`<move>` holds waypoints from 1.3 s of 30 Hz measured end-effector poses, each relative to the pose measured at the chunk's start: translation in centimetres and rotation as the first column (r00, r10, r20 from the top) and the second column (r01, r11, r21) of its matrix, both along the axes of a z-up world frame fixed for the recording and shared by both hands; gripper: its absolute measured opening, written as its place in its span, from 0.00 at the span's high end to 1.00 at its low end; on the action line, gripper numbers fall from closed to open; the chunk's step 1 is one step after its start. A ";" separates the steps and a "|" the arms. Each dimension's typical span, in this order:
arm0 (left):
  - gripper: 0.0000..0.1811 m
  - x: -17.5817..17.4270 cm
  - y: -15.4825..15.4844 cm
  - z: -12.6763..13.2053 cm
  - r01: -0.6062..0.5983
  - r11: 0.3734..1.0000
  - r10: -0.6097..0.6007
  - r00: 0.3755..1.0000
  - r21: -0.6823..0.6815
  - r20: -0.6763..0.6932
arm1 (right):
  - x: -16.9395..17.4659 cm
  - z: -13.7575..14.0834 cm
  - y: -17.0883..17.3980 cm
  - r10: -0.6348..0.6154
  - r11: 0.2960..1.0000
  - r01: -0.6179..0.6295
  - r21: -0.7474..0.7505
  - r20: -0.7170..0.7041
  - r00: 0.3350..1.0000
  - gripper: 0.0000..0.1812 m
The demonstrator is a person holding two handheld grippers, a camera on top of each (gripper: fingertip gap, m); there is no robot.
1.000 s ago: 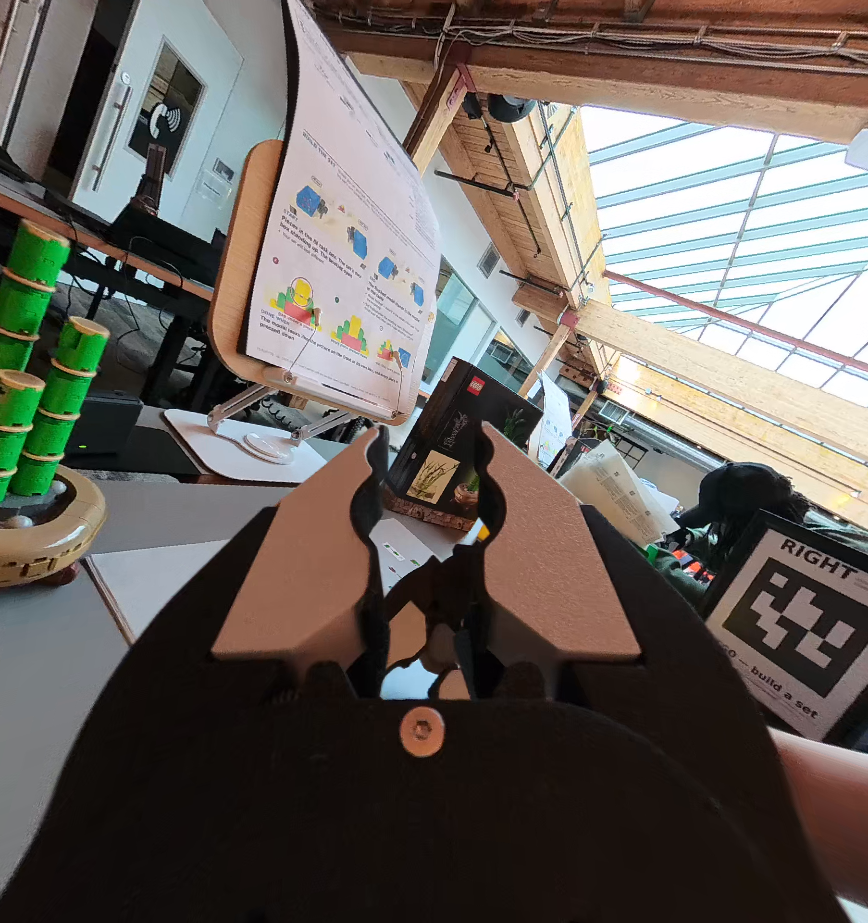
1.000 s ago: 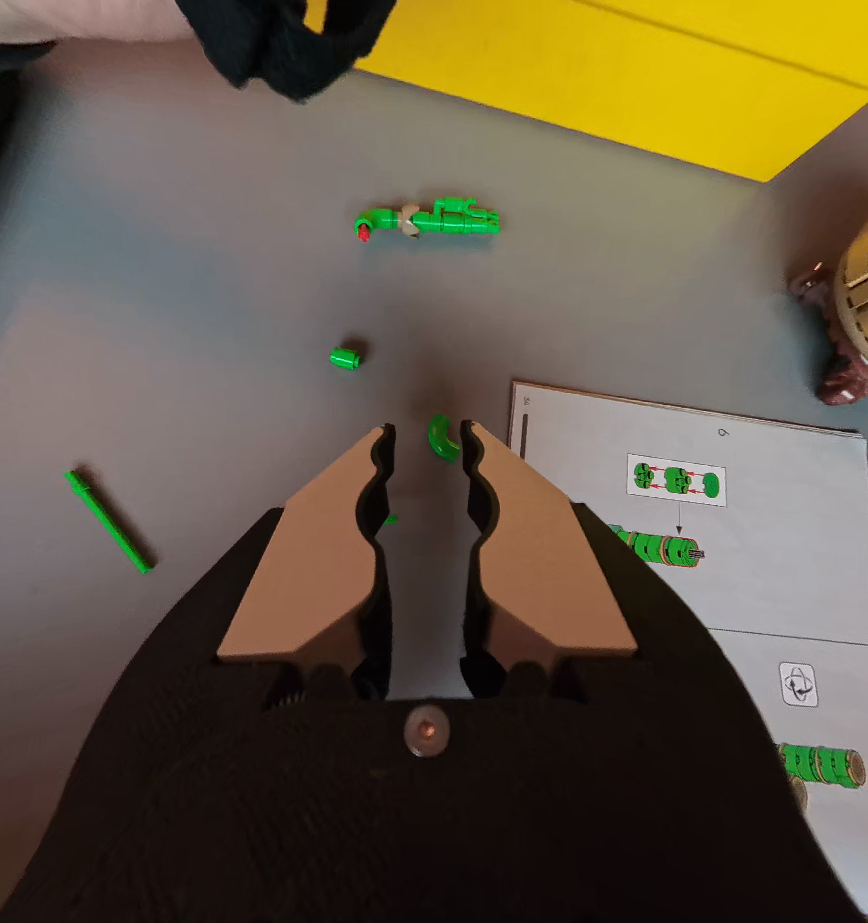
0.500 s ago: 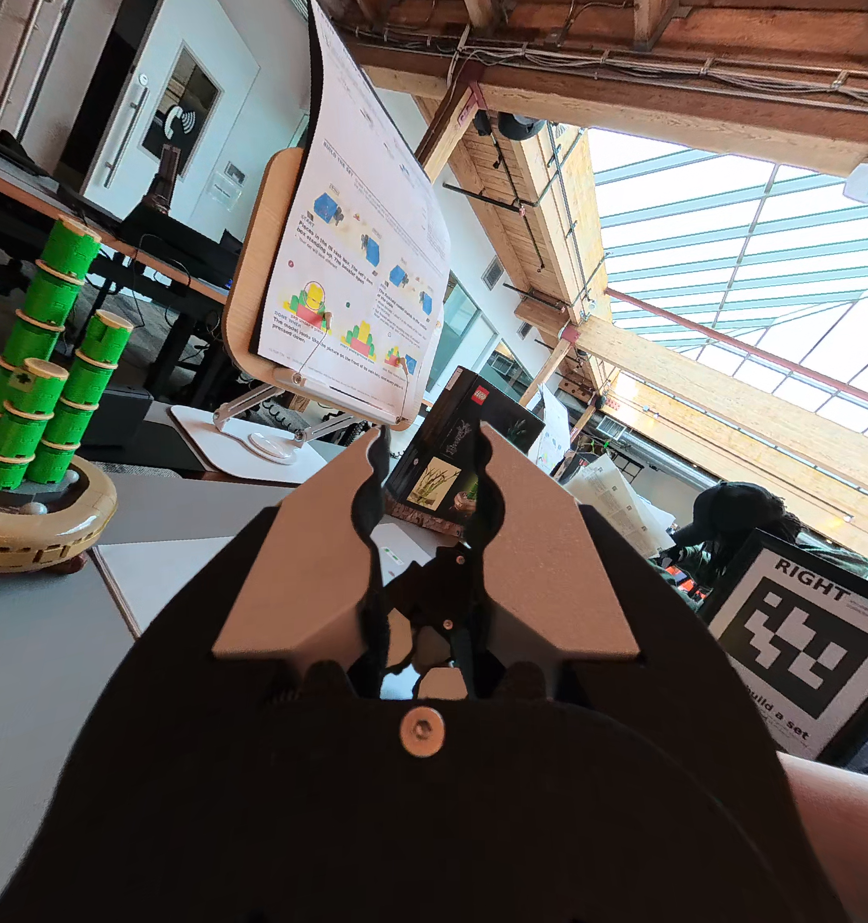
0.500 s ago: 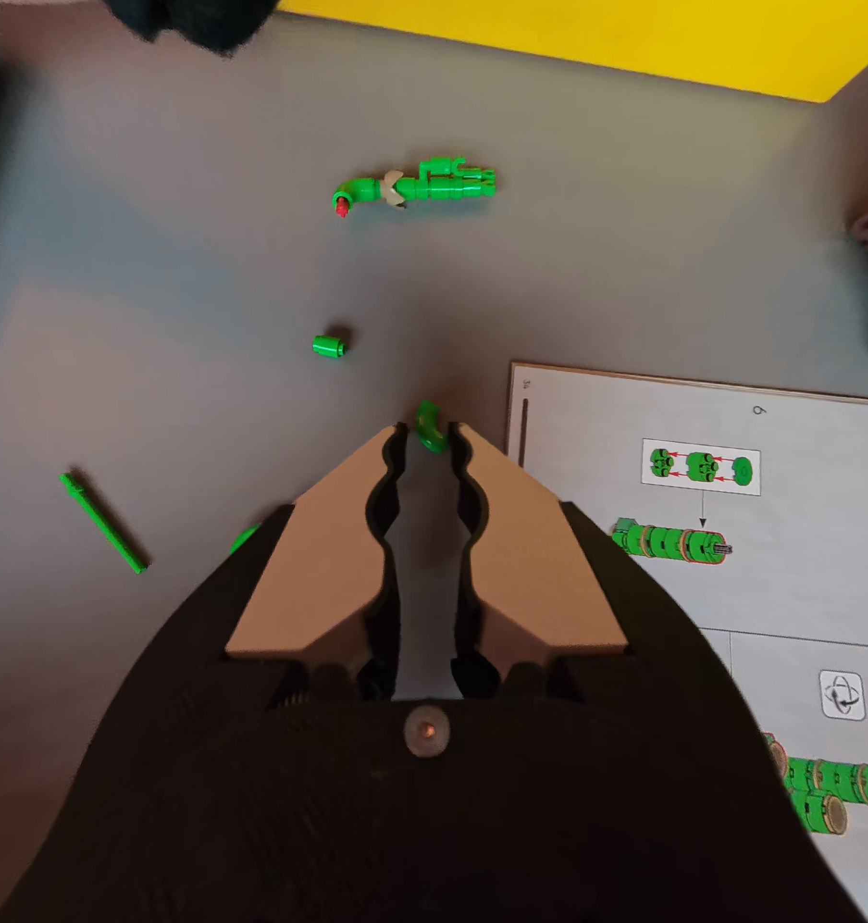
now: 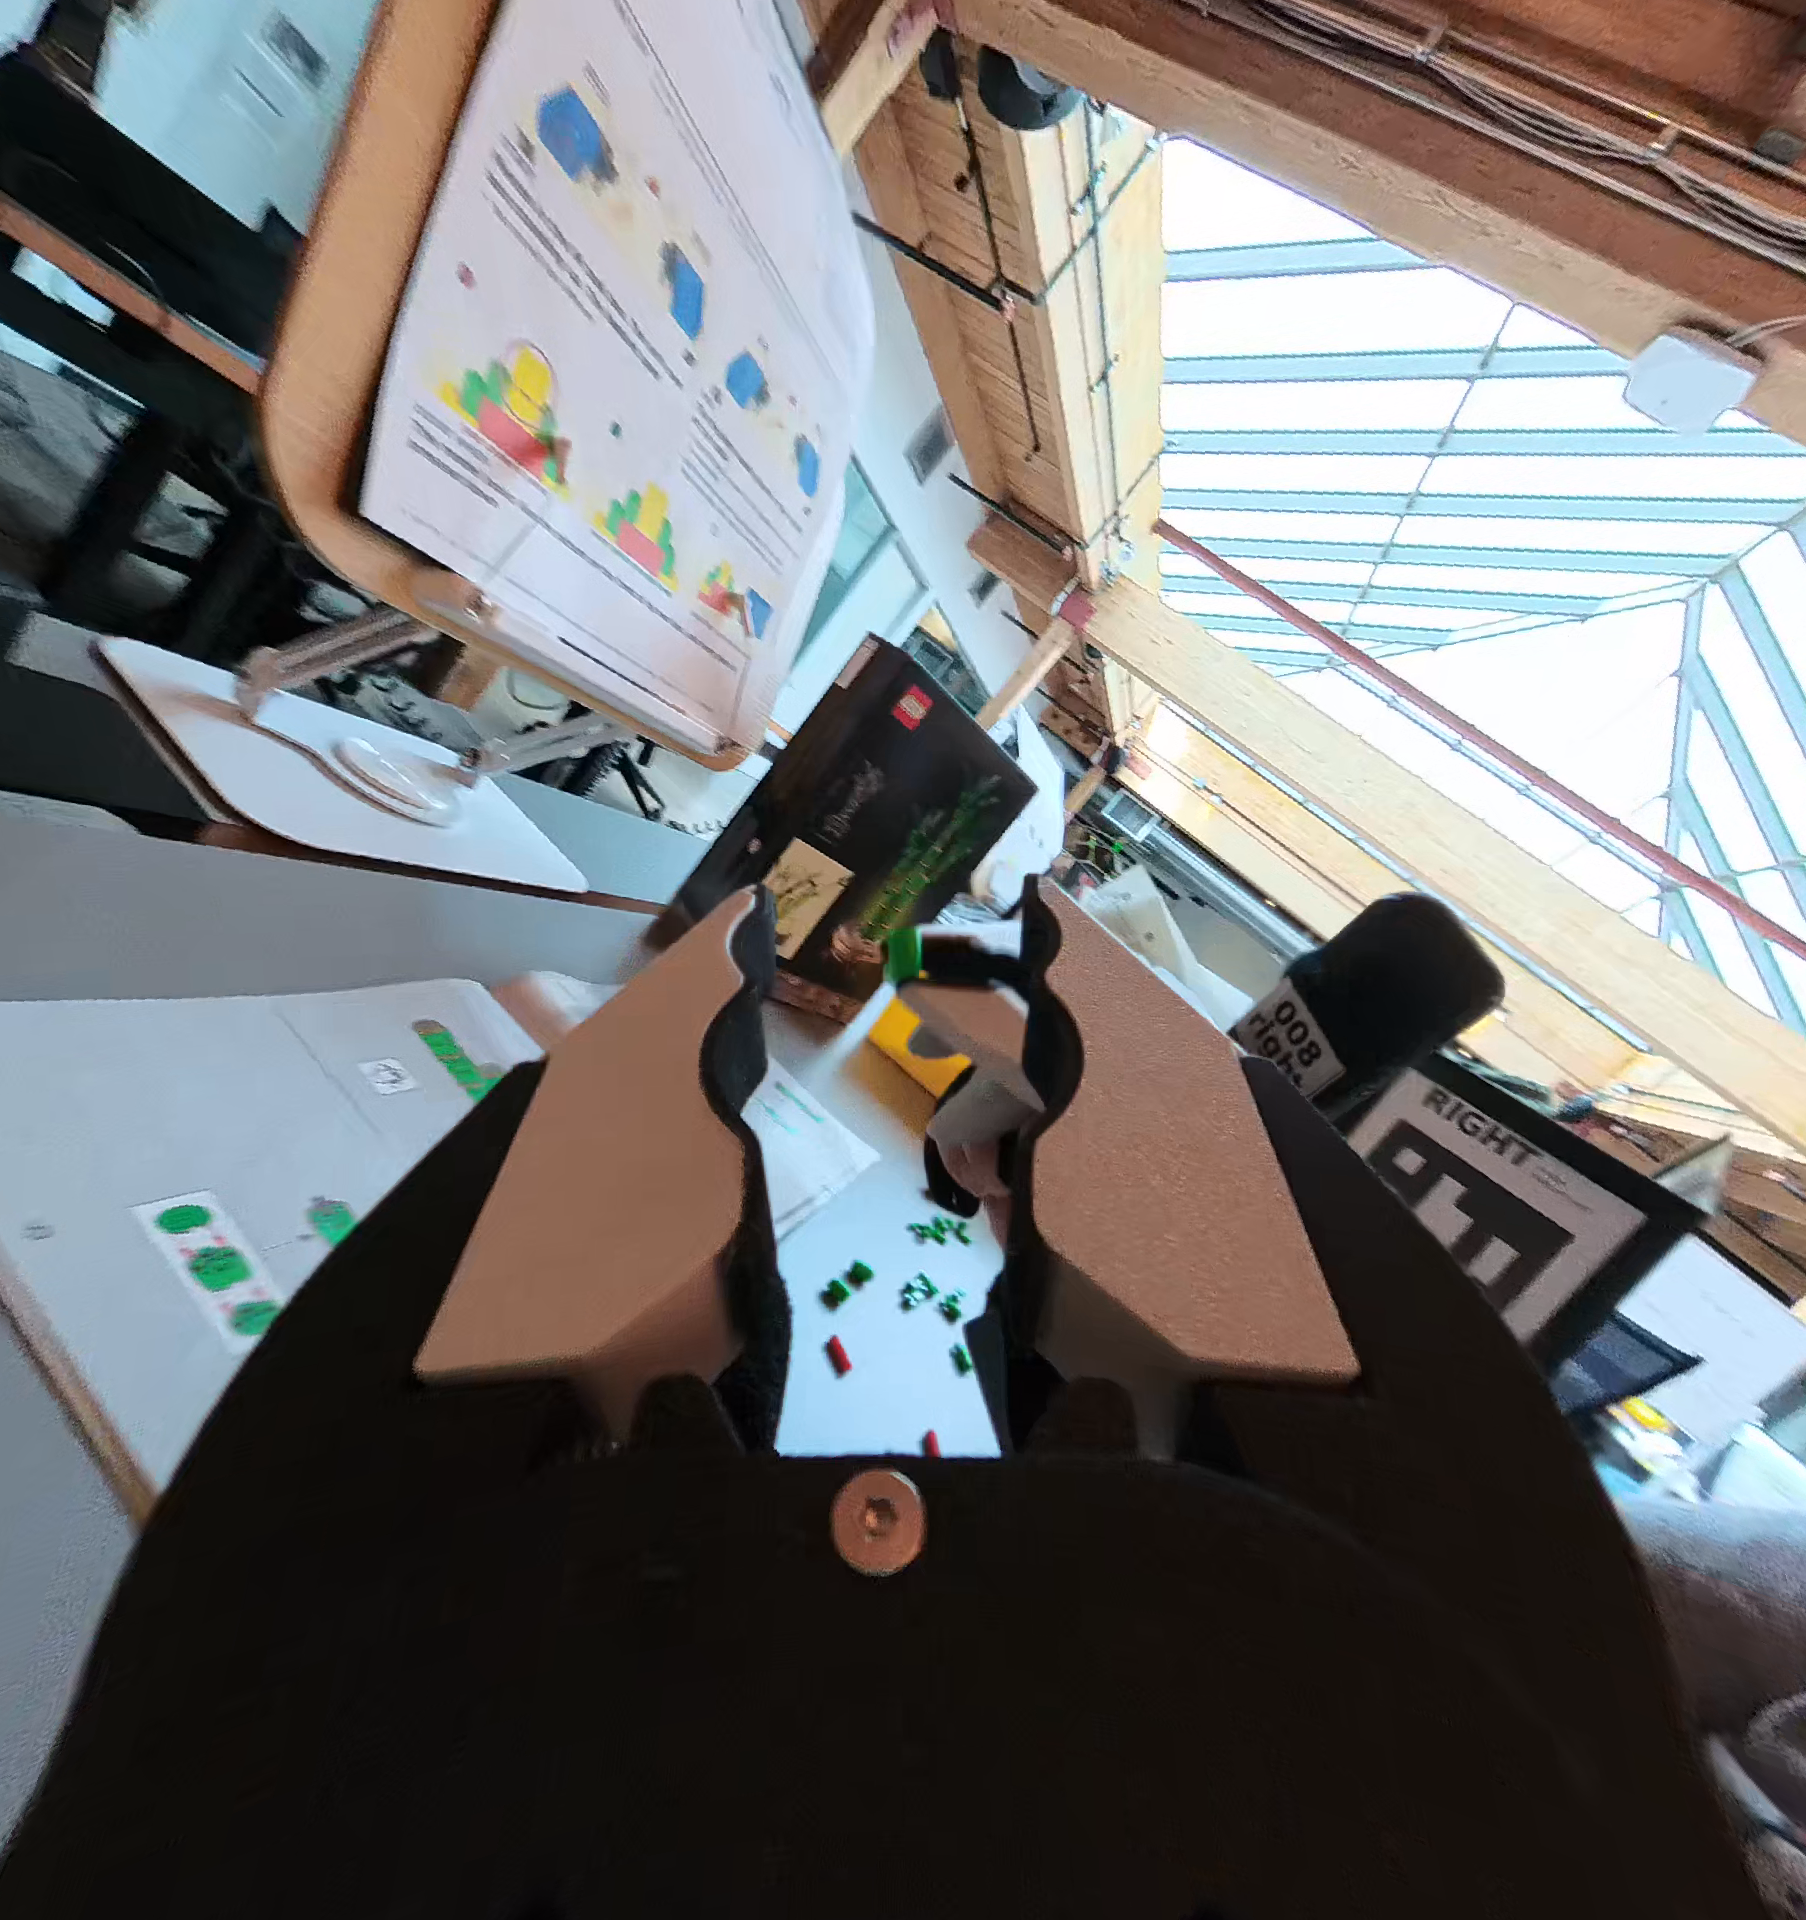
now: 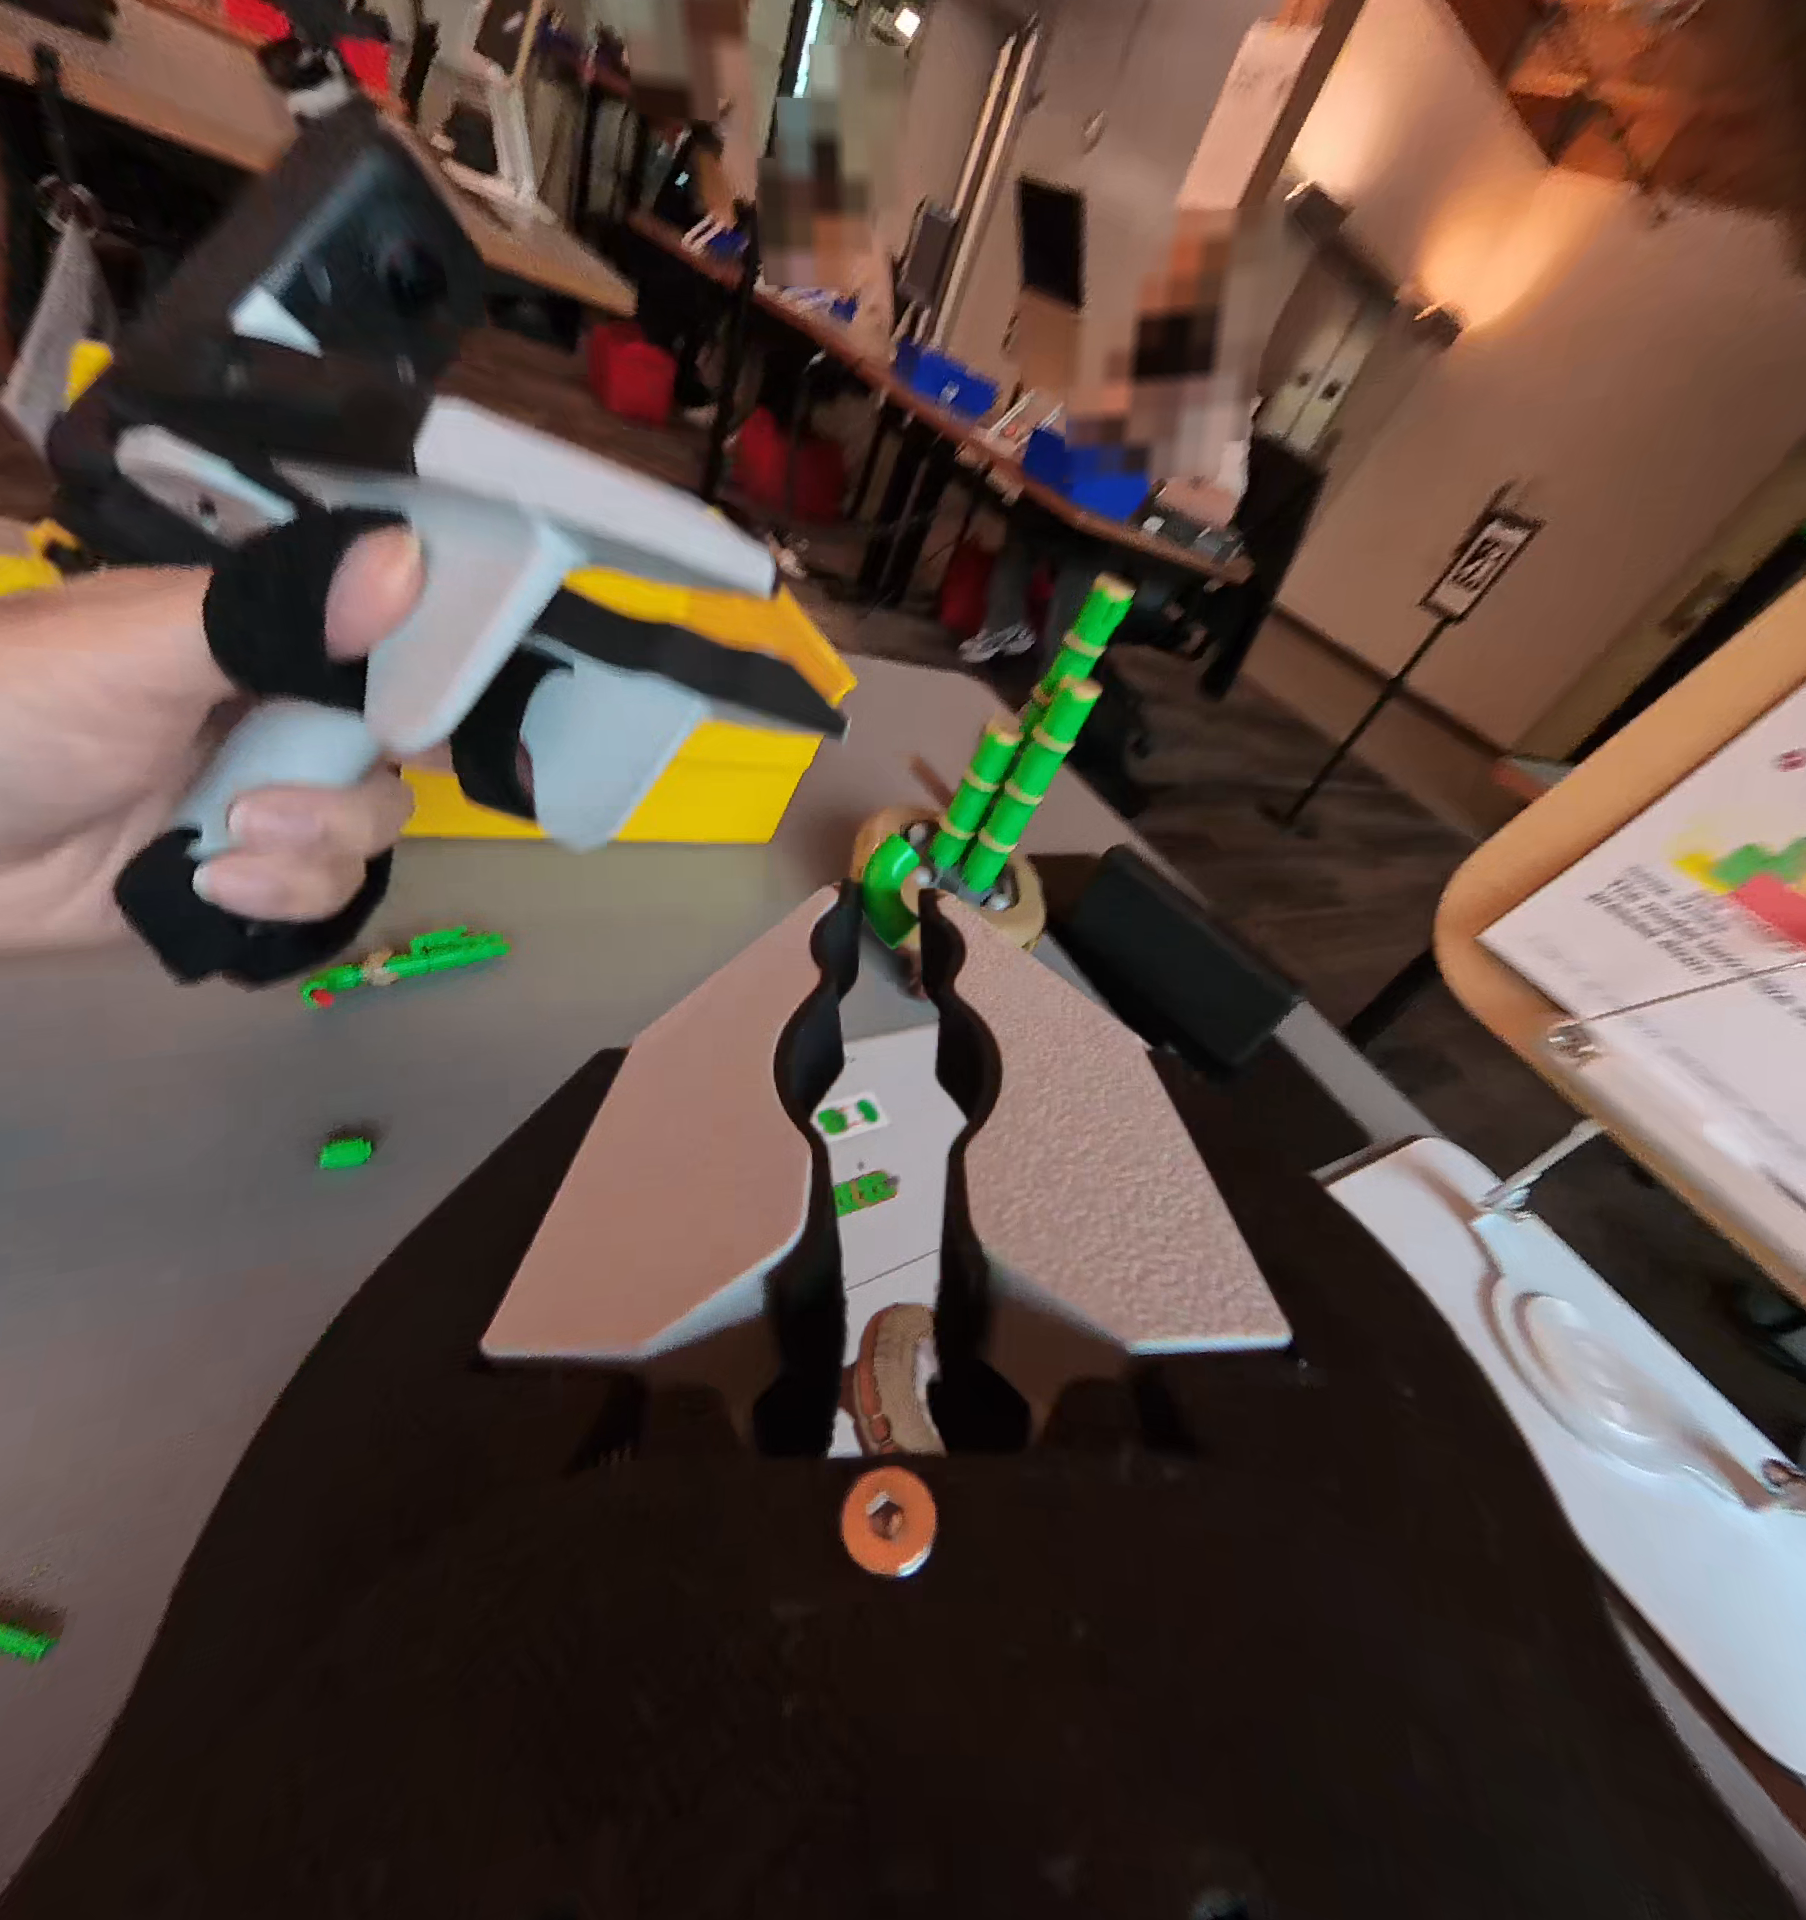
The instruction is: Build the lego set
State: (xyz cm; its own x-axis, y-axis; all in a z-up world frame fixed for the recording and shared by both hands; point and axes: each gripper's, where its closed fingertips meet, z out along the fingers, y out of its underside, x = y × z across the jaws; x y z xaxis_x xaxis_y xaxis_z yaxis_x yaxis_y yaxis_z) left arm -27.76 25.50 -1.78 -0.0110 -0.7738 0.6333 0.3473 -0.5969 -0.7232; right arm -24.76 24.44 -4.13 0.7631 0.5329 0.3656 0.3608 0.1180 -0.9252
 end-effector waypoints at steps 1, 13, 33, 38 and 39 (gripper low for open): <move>0.76 0.5 -0.5 -0.1 0.030 1.000 -0.030 1.000 0.001 0.007 | 0.0 0.7 -0.2 -0.014 0.999 0.014 0.033 -0.003 1.000 0.95; 0.89 2.5 -2.7 -0.5 0.138 0.989 -0.137 0.990 0.060 -0.016 | -1.5 1.9 -1.2 -0.035 0.991 0.027 0.132 0.059 0.998 0.96; 0.98 4.1 -4.8 -2.9 0.324 0.944 -0.329 0.933 -0.060 -0.148 | 0.0 -0.1 -4.1 0.071 0.993 -0.084 0.077 0.162 0.984 0.73; 0.97 7.0 -9.4 -6.6 0.513 0.838 -0.546 0.789 -0.187 -0.281 | 5.4 -3.0 -8.9 0.069 0.997 -0.077 0.019 0.268 0.961 0.63; 0.97 7.5 -10.7 -7.3 0.556 0.803 -0.596 0.745 -0.216 -0.300 | 6.6 -3.8 -10.1 0.064 0.998 -0.068 0.003 0.307 0.950 0.63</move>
State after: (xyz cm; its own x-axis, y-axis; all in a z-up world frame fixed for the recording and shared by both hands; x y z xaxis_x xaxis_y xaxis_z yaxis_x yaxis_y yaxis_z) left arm -20.22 14.83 -9.06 -0.2044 -0.6185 0.7587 -0.3400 -0.6820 -0.6475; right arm -18.19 14.39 -7.91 0.5765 0.5716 0.5839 0.6176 0.1631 -0.7694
